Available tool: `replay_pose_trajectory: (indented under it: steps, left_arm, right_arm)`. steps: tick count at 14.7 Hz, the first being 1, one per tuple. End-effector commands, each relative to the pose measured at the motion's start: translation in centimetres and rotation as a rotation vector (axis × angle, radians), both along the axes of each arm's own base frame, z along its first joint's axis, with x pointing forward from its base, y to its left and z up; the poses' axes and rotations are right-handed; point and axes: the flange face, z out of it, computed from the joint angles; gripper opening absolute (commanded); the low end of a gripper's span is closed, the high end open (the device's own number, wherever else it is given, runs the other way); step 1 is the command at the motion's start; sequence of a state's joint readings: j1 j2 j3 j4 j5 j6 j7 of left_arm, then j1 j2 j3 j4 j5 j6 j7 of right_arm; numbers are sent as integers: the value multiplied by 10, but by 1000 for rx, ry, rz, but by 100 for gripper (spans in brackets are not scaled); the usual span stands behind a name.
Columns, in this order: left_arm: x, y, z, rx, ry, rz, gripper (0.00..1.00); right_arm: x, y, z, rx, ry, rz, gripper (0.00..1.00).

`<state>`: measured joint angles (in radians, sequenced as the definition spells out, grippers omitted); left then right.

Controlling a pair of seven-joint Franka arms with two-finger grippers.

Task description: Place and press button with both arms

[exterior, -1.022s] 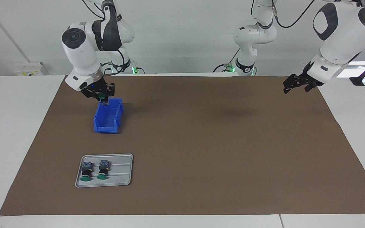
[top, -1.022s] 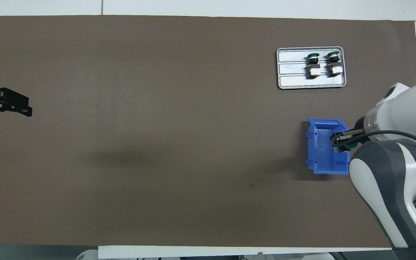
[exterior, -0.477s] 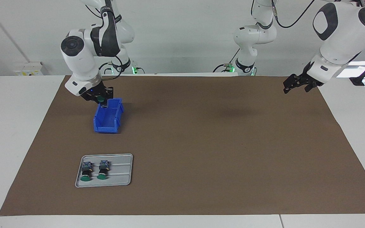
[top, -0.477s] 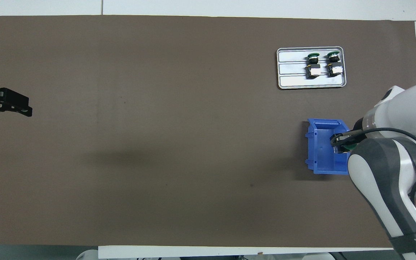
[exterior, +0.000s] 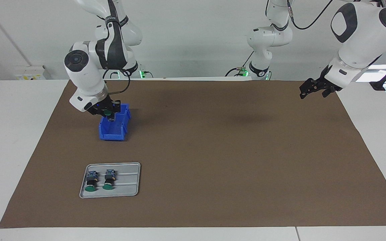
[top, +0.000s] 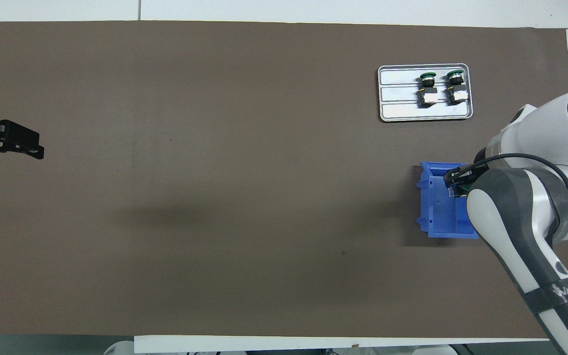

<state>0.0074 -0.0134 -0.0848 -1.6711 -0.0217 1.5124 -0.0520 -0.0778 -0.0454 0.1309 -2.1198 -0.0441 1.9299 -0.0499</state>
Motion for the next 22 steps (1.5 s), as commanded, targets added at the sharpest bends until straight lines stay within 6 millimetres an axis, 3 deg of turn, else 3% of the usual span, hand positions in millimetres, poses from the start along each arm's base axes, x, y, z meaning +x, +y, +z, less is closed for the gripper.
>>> replay_pose_trajectory:
  steps: [1,9,22]
  left_arm:
    - [-5,3,1,5,-11,-5,100]
    - [-5,2,1,3,-11,-4,100]
    - [-5,2,1,3,-11,-4,100]
  right_arm:
    - [5,-7,-5,-1,2,13,26]
    - [-3,-6,-47,4,13,19,27]
    - [-8,-6,-70,8,22,22,31]
